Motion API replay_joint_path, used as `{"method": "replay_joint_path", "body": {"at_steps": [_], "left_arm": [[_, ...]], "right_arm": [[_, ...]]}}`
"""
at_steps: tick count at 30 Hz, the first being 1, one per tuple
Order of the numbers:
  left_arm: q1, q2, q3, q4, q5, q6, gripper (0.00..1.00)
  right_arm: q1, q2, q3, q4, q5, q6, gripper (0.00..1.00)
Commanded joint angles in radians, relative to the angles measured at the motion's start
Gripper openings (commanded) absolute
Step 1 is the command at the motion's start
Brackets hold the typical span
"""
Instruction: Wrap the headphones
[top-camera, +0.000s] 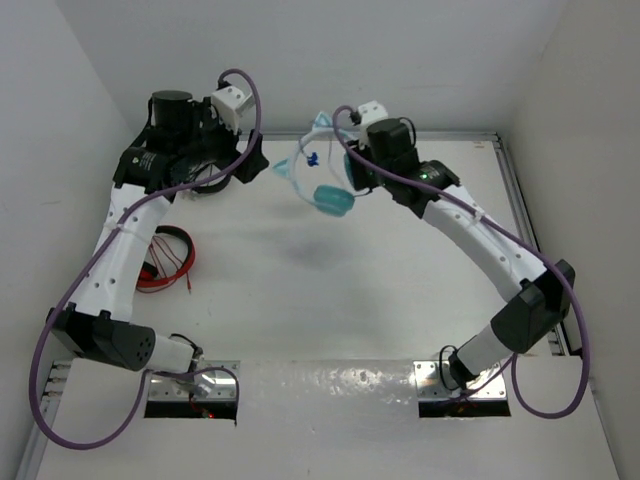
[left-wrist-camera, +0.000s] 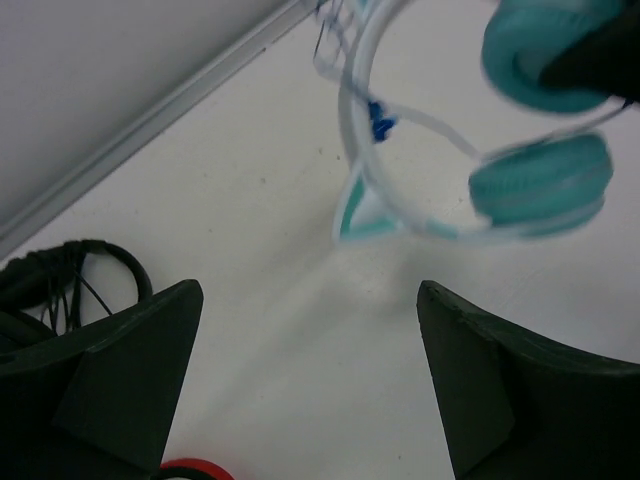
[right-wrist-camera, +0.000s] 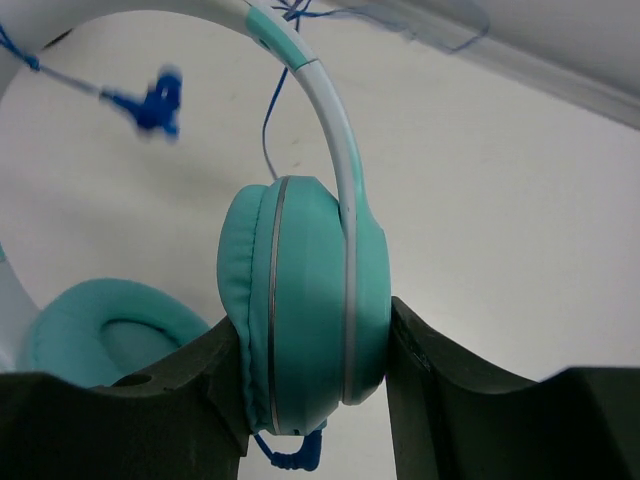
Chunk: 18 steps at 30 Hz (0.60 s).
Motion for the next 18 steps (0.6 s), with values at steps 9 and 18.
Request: {"method": "replay_joint_path", "body": {"at_steps": [9,18], "left_arm": [[-0.052,0.062,-0.049,-0.023,-0.055,-0.023,0.85],[-0.052,0.097,-0.041,0.026,-0.059,-0.052,0.77]], "right_arm": [[0.058,-0.056,0.006,0.143,-0.163,0.091,0.0],[0.093,-0.059,-0.019,0.184,-0.214,0.117,0.0]]}}
